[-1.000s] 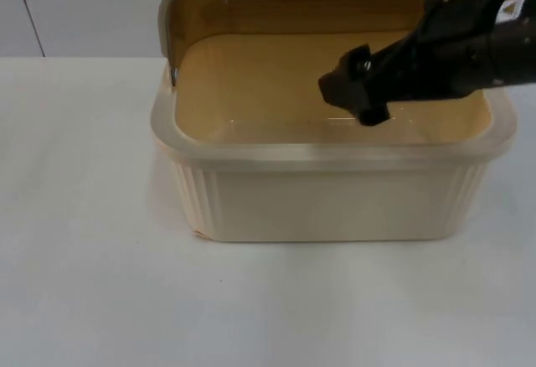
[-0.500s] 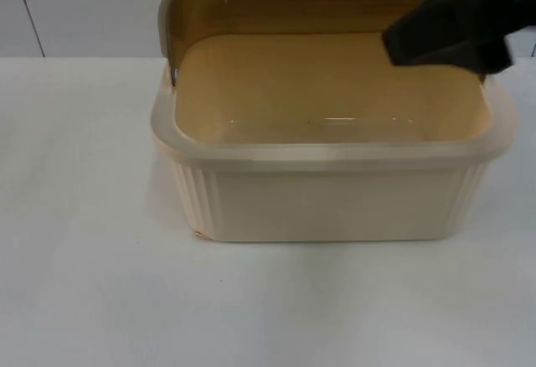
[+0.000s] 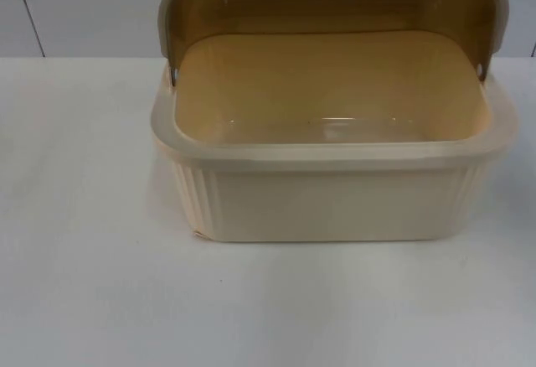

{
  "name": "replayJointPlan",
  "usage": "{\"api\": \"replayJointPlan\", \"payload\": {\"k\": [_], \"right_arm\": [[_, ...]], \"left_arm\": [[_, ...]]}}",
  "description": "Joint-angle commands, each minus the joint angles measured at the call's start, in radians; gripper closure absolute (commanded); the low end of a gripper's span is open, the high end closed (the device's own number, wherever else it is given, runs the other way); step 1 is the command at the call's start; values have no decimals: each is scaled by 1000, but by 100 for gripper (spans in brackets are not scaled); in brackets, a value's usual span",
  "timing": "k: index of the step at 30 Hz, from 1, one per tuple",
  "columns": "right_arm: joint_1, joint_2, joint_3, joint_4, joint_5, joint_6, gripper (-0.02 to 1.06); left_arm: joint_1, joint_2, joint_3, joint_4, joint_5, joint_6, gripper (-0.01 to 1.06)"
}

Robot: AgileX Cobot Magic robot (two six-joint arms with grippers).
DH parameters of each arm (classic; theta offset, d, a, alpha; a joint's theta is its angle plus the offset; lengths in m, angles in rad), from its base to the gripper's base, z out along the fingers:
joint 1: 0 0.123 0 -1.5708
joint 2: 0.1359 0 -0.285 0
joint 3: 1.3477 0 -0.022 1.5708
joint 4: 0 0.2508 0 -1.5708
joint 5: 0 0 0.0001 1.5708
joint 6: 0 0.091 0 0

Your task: Open the box lid with the left hand, place the block into the box with the right hand, then close the box lid with the left hand.

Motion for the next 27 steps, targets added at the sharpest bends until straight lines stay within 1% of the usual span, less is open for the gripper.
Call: {"api": "replayJointPlan", "payload": {"k": [1, 2, 7, 8, 10, 11, 13, 16, 18, 19, 21, 23, 25, 27], "right_arm": [[-99, -61, -4, -6, 37, 9, 0], [-99, -61, -4, -6, 37, 9, 0], [-315, -150, -4, -15, 77, 9, 0], [-315, -150, -4, -15, 77, 9, 0], [-388, -180, -4, -15, 77, 9, 0], [-407, -190, -4, -23, 78, 9, 0], [-419, -191, -4, -39, 85, 14, 0], [-424, -195, -4, -70, 101, 64, 0], [-424, -195, -4, -70, 108, 65, 0], [-424, -195, -4, -70, 108, 65, 0], [-424, -195, -4, -70, 126, 65, 0], [-424, -195, 12, -68, 125, 65, 0], [-424, -200, 20, -68, 125, 66, 0], [-424, -200, 37, -68, 121, 82, 0]], "left_arm": [[-7, -1, -6, -15, 0, 3, 0], [-7, -1, -6, -15, 0, 3, 0], [-7, -1, -6, -21, 0, 1, 0], [-7, -1, -6, -21, 0, 1, 0], [-7, -1, -6, -21, 0, 1, 0], [-7, -1, -6, -24, 0, 1, 0], [-7, -1, -6, -28, 0, 1, 0], [-9, -2, -6, -54, 0, 5, 0], [-30, -15, -6, -67, 20, 50, 0], [-30, -15, -6, -67, 20, 50, 0], [-71, -41, -6, -67, 57, 106, 0], [-105, -82, -6, -67, 70, 146, 0], [-116, -105, -6, -67, 79, 147, 0], [-128, -150, -6, -67, 108, 147, 0]]}}
